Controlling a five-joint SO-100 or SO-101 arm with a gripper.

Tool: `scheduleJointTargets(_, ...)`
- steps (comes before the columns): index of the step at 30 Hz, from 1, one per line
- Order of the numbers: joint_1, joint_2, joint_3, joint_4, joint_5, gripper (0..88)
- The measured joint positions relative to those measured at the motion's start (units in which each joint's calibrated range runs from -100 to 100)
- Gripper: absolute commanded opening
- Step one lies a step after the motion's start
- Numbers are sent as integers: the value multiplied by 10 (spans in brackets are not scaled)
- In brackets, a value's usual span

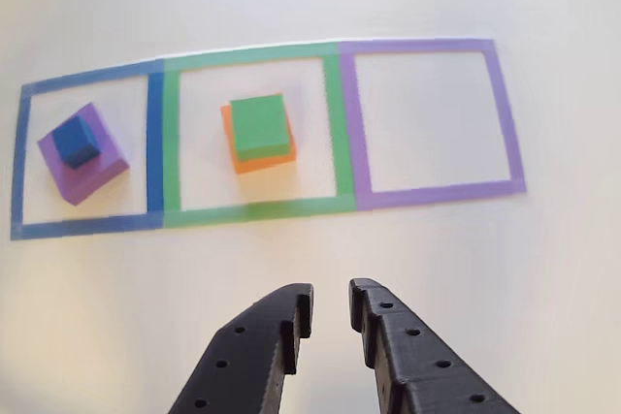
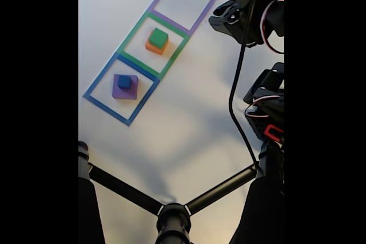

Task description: Tower of hanoi

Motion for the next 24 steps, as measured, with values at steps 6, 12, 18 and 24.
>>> scheduleJointTargets(6,63,-71,92,-10,-2,140)
scheduleJointTargets(12,85,-84,204,-98,0,233)
scheduleJointTargets(18,86,-98,396,-300,0,312)
scheduleJointTargets(24,58,-98,567,-527,0,352)
